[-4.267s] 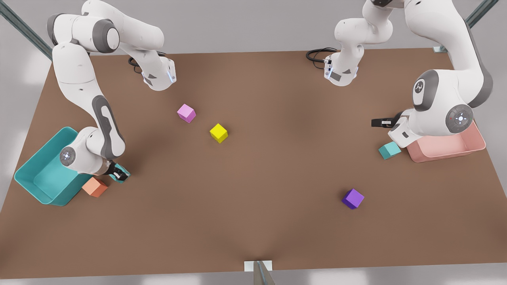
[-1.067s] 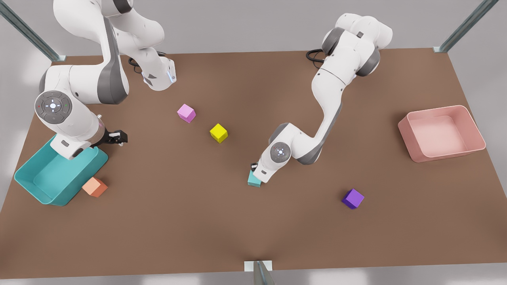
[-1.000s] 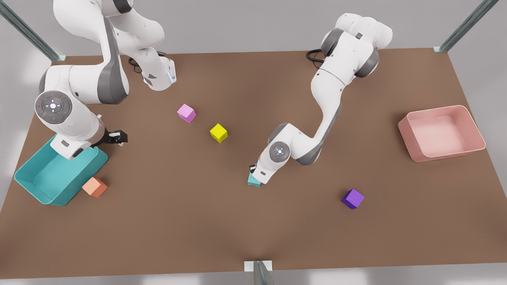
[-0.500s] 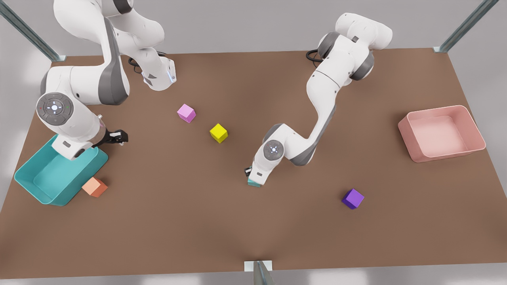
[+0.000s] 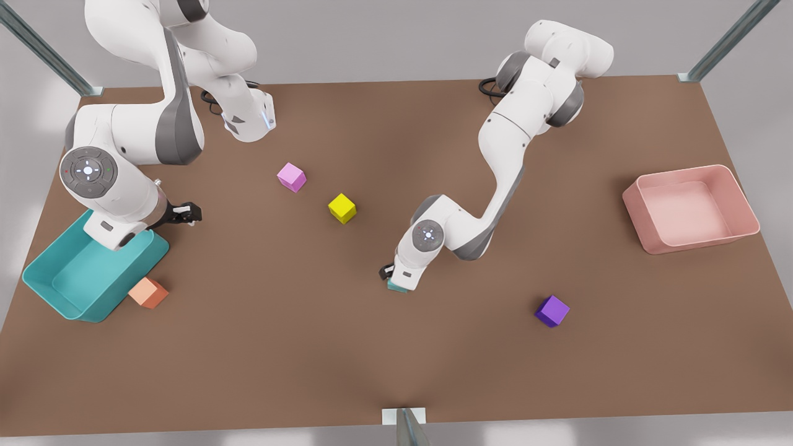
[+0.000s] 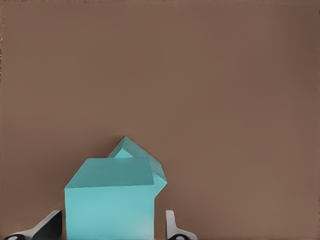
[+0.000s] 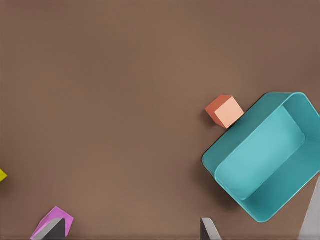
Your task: Stack the two blue cubes on top of each other
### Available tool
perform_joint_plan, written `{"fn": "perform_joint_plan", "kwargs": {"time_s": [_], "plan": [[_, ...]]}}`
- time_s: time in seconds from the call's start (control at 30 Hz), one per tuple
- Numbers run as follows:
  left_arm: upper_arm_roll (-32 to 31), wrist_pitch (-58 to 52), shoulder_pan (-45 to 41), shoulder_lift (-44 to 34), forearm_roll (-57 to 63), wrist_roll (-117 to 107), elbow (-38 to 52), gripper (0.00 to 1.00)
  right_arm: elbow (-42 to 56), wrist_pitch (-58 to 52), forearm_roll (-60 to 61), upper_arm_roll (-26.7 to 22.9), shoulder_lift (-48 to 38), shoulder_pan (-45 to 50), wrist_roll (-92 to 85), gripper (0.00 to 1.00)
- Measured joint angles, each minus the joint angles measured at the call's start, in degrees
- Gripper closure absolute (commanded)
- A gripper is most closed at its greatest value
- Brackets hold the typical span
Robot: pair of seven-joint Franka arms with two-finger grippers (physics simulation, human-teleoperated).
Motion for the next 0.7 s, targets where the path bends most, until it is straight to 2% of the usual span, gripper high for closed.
{"fn": "perform_joint_plan", "kwargs": {"time_s": [0.17,0.23,0.27,0.33,0.4,0.43,0.5,0.57,0.7], "plan": [[0.0,-3.4,1.5,-4.0,0.5,-0.7,0.0,0.0,0.0,-0.1,-0.1,0.0,0.0,0.7,0.0,0.0],[-0.1,-6.8,3.5,-8.1,0.6,-0.9,0.1,0.0,0.0,-0.1,-0.1,0.0,0.0,0.8,-0.1,0.0],[-0.2,-10.1,6.6,-11.7,0.5,-0.6,0.7,0.0,0.0,-0.1,-0.2,0.0,0.0,0.7,-0.1,0.0],[-0.2,-18.7,19.3,-18.0,0.9,2.3,3.8,0.0,0.0,-0.1,-0.2,0.0,0.0,0.7,-0.1,0.0],[-0.1,-26.7,30.0,-20.7,3.1,7.5,4.8,0.0,0.0,-0.1,-0.2,0.0,0.0,0.7,-0.1,0.0],[0.0,-30.0,33.2,-23.2,4.0,10.4,3.3,0.0,0.0,-0.1,-0.2,0.0,0.0,0.7,-0.1,0.0],[0.2,-33.4,34.7,-35.9,4.0,16.3,-12.9,0.0,0.0,-0.1,-0.2,0.0,0.0,0.7,-0.1,0.0],[1.0,-37.9,34.5,-42.0,2.7,21.6,-15.1,0.0,0.0,-0.1,-0.2,0.0,0.0,0.7,-0.1,0.0],[1.2,-44.8,33.9,-43.9,1.5,30.7,-15.0,0.0,0.0,-0.2,-0.3,0.0,0.0,0.7,-0.2,0.0]]}}
